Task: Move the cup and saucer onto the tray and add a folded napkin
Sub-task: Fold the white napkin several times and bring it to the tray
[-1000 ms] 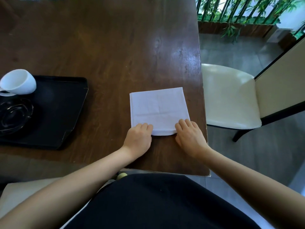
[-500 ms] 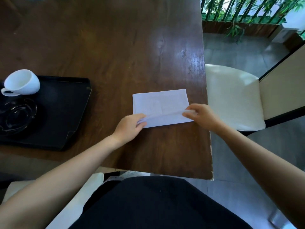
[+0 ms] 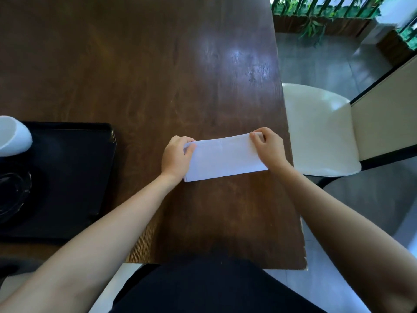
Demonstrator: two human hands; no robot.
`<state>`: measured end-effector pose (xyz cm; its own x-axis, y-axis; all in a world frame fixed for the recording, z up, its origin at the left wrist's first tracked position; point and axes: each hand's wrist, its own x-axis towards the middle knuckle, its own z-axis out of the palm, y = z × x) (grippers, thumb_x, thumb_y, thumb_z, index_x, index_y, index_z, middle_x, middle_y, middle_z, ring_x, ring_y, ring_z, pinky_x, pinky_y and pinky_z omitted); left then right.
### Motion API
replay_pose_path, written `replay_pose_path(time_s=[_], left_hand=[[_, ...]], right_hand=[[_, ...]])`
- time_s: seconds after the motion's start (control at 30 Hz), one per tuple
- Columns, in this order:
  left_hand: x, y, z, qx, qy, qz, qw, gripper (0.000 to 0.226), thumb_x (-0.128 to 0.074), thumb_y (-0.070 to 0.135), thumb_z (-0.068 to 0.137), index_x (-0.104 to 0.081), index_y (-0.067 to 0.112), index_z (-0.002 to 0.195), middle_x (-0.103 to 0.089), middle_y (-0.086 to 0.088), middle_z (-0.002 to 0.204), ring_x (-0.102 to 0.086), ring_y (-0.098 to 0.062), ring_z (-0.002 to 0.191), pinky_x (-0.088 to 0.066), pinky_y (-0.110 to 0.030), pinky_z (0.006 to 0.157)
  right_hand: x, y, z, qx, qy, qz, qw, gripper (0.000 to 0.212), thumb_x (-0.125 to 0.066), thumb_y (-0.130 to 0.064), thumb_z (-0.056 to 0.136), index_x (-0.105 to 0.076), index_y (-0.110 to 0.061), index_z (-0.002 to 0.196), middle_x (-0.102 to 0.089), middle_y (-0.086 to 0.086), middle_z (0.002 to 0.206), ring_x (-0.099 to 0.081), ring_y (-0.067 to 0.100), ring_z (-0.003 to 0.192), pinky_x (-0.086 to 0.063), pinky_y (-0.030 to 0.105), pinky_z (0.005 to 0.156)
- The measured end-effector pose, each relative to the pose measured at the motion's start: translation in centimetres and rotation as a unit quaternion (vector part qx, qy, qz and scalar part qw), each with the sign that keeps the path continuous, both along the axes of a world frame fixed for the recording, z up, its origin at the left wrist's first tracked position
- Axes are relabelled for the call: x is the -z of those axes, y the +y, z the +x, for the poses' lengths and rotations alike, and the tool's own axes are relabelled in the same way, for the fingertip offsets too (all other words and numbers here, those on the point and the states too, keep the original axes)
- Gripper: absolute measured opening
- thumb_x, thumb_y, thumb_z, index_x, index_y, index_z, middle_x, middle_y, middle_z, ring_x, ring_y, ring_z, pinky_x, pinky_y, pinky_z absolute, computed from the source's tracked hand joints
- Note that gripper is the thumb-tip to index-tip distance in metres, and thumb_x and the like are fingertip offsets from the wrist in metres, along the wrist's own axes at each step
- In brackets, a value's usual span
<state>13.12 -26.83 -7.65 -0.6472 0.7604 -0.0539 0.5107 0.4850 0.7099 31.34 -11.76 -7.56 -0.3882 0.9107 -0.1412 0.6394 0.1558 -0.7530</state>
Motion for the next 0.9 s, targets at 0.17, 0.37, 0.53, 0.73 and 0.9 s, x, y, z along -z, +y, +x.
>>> replay_pose_path(time_s=[0.17,0.37,0.53,0.73,0.9], left_hand=[[1.0,0.4,-0.3,-0.004,0.075,-0.044,0.996,0.018,-0.050,0.021,0.092,-0.064,0.011,0.097,-0.055,-0.007,0.102,-0.055,-0.022,0.079,-0.040,-0.029,0.062],[1.5,0.5,-0.4,0.000,0.102,-0.039,0.994,0.018,-0.049,0.019,0.092,-0.065,0.010,0.096,-0.055,-0.009,0.098,-0.056,-0.025,0.081,-0.044,-0.034,0.061],[1.5,0.9,-0.5,0.012,0.124,-0.039,0.991,0.019,-0.048,0.019,0.093,-0.064,0.009,0.097,-0.055,-0.010,0.098,-0.056,-0.024,0.079,-0.047,-0.036,0.059],[1.2,1.5,0.4,-0.008,0.238,-0.087,0.967,0.023,-0.058,0.014,0.085,-0.060,0.008,0.107,-0.056,-0.016,0.112,-0.057,-0.033,0.093,-0.045,-0.041,0.075],[2.6,1.7,4.0,0.133,0.276,-0.136,0.942,0.047,-0.033,0.026,0.097,-0.030,0.013,0.142,-0.030,-0.008,0.152,-0.027,-0.025,0.140,-0.020,-0.049,0.114]], right_hand=[[1.3,-0.2,-1.3,0.022,-0.064,0.080,0.994,0.021,-0.051,-0.022,0.092,-0.062,-0.005,0.097,-0.063,0.012,0.101,-0.055,0.028,0.100,-0.044,0.040,0.085],[2.6,-0.6,-1.8,0.014,-0.144,0.163,0.976,0.021,-0.048,-0.022,0.093,-0.057,-0.004,0.097,-0.060,0.013,0.101,-0.051,0.033,0.097,-0.037,0.041,0.082],[3.1,-0.7,-2.0,0.032,-0.184,0.208,0.960,0.021,-0.044,-0.024,0.093,-0.055,-0.006,0.095,-0.057,0.012,0.098,-0.048,0.032,0.095,-0.030,0.039,0.081],[2.1,-1.2,-2.7,0.008,-0.209,0.234,0.950,0.034,-0.044,-0.022,0.093,-0.052,-0.008,0.122,-0.054,0.012,0.127,-0.046,0.031,0.120,-0.028,0.041,0.100],[2.2,-3.6,-4.7,-0.301,-0.153,0.221,0.915,0.045,-0.034,-0.020,0.100,-0.034,-0.011,0.144,-0.031,0.006,0.154,-0.019,0.023,0.146,-0.006,0.041,0.120]])
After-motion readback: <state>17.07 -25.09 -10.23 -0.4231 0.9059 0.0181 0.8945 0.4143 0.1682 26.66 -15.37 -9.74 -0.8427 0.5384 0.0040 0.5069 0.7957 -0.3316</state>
